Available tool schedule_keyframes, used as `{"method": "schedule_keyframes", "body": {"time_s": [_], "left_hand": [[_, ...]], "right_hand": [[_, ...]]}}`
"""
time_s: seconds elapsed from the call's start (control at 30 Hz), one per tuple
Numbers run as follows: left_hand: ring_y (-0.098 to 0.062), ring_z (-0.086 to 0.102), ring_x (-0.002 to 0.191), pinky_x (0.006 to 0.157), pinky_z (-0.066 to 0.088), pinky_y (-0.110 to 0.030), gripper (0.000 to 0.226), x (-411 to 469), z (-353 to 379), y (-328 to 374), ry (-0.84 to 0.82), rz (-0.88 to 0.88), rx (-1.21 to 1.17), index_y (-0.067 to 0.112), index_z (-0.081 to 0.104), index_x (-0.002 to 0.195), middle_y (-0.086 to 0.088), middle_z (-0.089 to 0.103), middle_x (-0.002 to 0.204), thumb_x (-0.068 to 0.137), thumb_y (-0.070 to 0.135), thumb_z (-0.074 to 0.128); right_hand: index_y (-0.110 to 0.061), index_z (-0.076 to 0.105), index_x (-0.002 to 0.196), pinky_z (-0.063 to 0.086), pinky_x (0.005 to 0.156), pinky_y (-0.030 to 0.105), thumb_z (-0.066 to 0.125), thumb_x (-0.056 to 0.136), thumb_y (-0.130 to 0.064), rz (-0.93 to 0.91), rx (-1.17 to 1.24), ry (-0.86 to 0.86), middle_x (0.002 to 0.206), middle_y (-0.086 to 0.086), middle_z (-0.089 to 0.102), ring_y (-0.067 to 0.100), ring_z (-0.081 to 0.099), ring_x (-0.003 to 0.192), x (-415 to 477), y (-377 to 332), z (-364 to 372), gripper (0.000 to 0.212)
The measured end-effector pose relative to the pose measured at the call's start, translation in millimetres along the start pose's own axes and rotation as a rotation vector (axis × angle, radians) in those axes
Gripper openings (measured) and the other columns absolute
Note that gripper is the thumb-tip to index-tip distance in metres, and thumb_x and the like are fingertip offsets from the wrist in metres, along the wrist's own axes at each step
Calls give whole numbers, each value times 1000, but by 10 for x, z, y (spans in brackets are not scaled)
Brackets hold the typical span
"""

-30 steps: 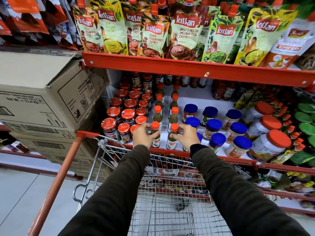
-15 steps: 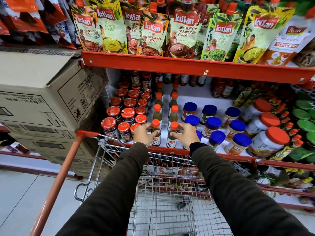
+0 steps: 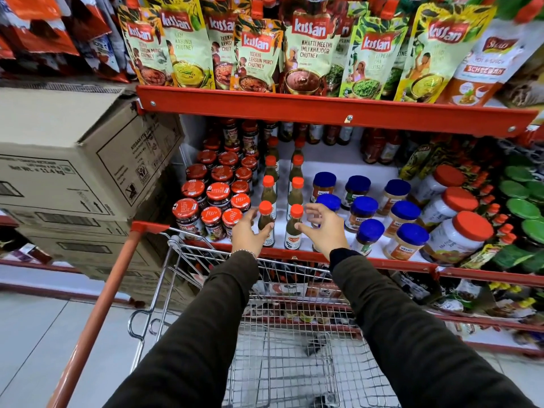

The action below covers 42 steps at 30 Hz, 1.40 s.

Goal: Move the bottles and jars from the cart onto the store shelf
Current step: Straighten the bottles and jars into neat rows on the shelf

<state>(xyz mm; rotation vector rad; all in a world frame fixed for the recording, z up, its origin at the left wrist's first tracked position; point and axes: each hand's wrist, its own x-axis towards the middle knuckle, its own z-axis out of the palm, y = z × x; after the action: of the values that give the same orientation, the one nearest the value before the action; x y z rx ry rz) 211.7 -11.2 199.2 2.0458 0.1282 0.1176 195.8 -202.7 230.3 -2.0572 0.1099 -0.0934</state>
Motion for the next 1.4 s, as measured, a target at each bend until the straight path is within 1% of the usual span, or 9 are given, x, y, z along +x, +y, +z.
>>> {"method": "schedule_keyframes", "body": {"time_s": [0.07,0.23,0.4,0.53,0.67,0.73,0.83,1.03,1.4], "left_hand": [[-25,54,129,111,44,-41,65,-122,56,-30,96,-29,-59,9,49,142,-11,56,141,85,25,76],[-22,46,122,107,38,-33,53,-547,391,40,338,-30,-142,8,39,145,-13,48,134,99,30,55],[-26,50,114,102,40,-35,30,-871,953,215,287,61,-124,4,52,129,-16,54,122,101,15,49],[-26,64,98,94,51,-44,23,-1038,1451,446,51,151,-155,4,66,111,-15,70,107,103,13,47],[-6,47,129,111,32,-20,43,-1106,1869,788,-191,-79,-335,14,54,141,-5,54,147,106,33,38],[-10,32,146,120,20,-25,52,-1077,2003,896,-243,-232,-415,18,37,153,-1,35,161,106,42,30],[-18,24,153,127,16,-41,60,-1040,2156,934,-327,-349,-493,22,26,156,-1,27,165,104,51,21],[-18,29,151,126,18,-45,66,-1015,2276,877,-378,-359,-603,28,30,155,-2,34,162,100,62,17],[-26,33,149,123,24,-52,69,-875,2256,810,-376,-415,-563,31,31,154,-8,35,161,96,68,25]], "right_hand": [[-17,62,124,54,92,28,79,84,-18,-53,23,97,121,2,69,12,66,98,-71,81,-111,44],[-17,65,117,54,95,46,65,95,-19,-43,81,330,119,8,63,21,63,101,-218,416,-484,22],[-11,54,131,42,101,40,56,101,-28,94,60,413,129,18,47,34,53,114,-314,798,-858,35],[-12,46,142,33,113,43,41,105,-38,229,192,308,149,18,32,33,39,136,-303,956,-1083,45],[-16,25,157,15,119,34,28,106,-46,300,315,134,166,9,22,25,21,153,-191,982,-1206,59],[-21,21,158,9,120,35,27,103,-57,359,399,76,167,4,20,19,19,153,-133,974,-1232,66],[-23,35,152,21,115,36,27,102,-59,360,473,32,158,8,41,16,36,142,-66,1006,-1260,62],[-42,45,134,25,118,42,23,99,-65,336,508,-28,140,-6,50,15,41,138,-166,1114,-1282,47],[-26,38,152,22,124,46,22,78,-87,405,521,-104,159,6,41,21,36,147,-377,1159,-1316,98]]}}
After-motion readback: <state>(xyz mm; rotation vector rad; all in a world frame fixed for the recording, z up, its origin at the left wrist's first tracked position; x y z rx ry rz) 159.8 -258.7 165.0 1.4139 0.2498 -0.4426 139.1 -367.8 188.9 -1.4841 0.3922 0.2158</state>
